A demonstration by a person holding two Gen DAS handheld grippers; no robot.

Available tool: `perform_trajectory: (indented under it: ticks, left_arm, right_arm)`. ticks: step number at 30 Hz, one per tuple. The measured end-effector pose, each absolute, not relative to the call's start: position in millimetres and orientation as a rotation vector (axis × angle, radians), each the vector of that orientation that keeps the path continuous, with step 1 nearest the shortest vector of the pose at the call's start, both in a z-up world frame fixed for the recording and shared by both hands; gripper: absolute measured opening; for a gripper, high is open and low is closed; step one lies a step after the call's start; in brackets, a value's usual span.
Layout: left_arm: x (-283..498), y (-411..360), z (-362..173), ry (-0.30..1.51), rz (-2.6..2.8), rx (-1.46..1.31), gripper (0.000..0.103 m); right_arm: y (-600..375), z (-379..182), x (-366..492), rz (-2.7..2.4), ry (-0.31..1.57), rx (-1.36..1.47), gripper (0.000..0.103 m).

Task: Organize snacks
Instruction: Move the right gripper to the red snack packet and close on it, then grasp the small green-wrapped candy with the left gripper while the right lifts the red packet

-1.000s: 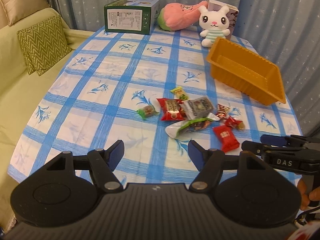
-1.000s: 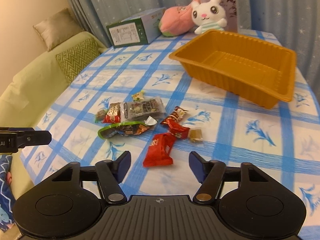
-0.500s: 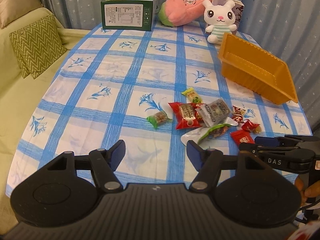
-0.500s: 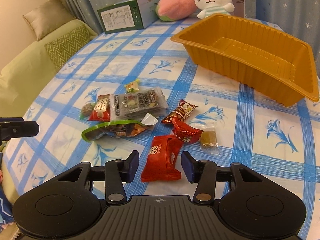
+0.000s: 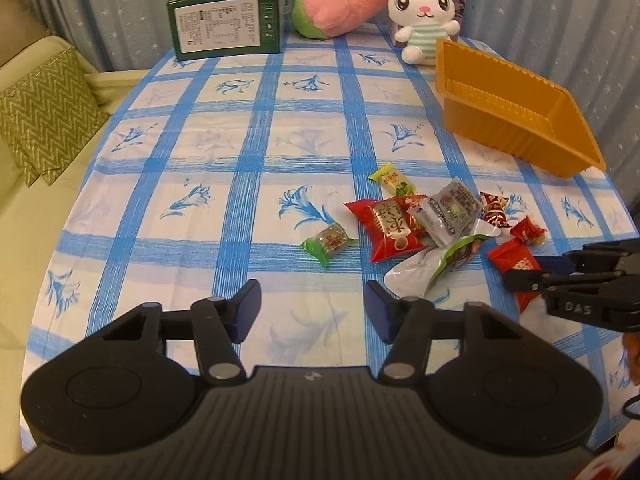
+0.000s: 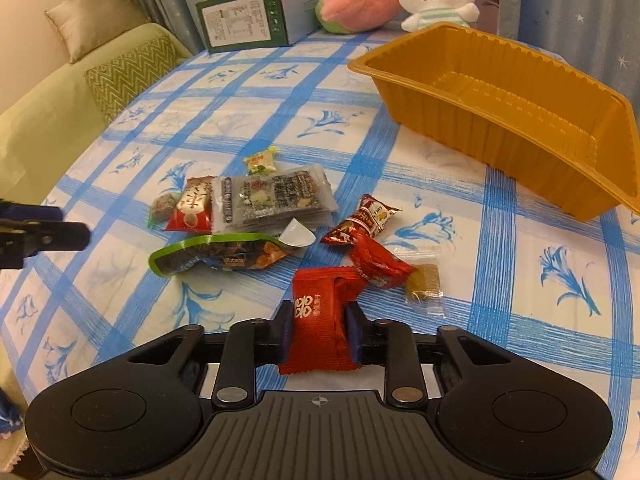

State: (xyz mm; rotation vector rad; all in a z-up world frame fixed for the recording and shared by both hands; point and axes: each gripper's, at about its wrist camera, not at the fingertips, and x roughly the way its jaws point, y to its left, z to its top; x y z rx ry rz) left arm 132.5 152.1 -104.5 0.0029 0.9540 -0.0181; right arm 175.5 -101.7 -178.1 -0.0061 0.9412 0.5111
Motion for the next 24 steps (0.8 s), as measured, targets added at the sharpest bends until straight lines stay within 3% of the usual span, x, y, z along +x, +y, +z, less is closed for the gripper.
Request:
perform_trajectory:
  ticks: [4, 20, 24]
  left_arm:
    - [143.8, 152.7, -114.0, 0.967, -0.065, 0.052, 0.039]
    - [196.8, 146.5, -146.2, 0.964, -0.244, 0.225, 0.034]
    - [205.0, 145.4, -152.5, 0.980, -0.292, 0.242, 0.026]
  right_arm:
    - [-102.9, -168.2, 170.7, 0.536, 0.935, 0.016, 0.026]
    - [-140.7, -124.2, 165.7, 0.386, 0.874, 0.169, 0.026]
    - [-150.3, -121.5, 163.8, 0.341, 0.875, 0.193, 0.026]
